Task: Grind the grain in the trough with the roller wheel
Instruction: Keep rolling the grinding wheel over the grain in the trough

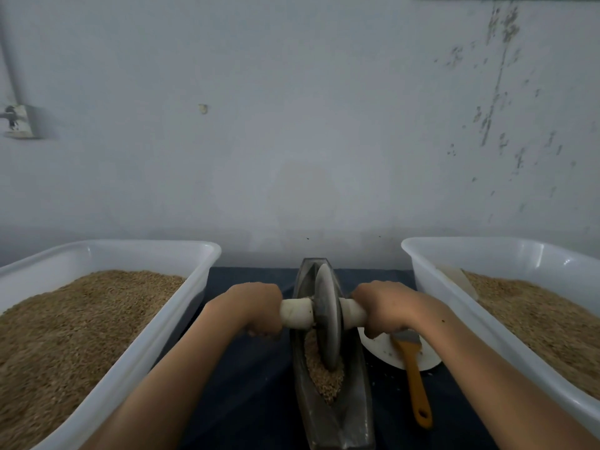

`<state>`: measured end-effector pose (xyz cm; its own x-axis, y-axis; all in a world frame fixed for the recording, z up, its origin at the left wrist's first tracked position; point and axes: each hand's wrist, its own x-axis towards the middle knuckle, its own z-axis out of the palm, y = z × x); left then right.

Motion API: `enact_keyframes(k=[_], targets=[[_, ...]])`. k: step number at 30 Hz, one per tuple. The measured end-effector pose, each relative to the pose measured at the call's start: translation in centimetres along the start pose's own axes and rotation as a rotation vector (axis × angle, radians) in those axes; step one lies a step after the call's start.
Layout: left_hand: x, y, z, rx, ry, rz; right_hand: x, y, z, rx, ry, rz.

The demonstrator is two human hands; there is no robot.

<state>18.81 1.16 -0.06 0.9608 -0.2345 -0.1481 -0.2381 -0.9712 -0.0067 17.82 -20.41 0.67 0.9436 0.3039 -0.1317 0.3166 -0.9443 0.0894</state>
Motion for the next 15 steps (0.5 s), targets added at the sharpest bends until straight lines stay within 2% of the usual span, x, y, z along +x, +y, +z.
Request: enact_keyframes(k=[4, 6, 8, 11, 15], targets=[[0.5, 0.4, 0.8, 0.149, 0.298, -0.072, 0.8, -0.3, 1.0, -0.069, 0.254, 0.042], [0.6, 0.5, 1.2, 0.152, 0.388, -0.079, 1.1, -0.5, 1.7, -0.071, 0.404, 0.049], [0.7, 0.5, 1.4, 0.15, 0.432, -0.072, 1.2, -0.5, 2.0, -0.056, 0.459, 0.043], [0.5, 0.5, 1.0, 0.15, 0.354, -0.047, 0.9, -0.3, 1.6, -0.07, 0.365, 0.032], [0.0, 0.1, -0.1, 0.027, 0.036, -0.019, 0.4, -0.1, 0.2, -0.095, 0.099, -0.01]])
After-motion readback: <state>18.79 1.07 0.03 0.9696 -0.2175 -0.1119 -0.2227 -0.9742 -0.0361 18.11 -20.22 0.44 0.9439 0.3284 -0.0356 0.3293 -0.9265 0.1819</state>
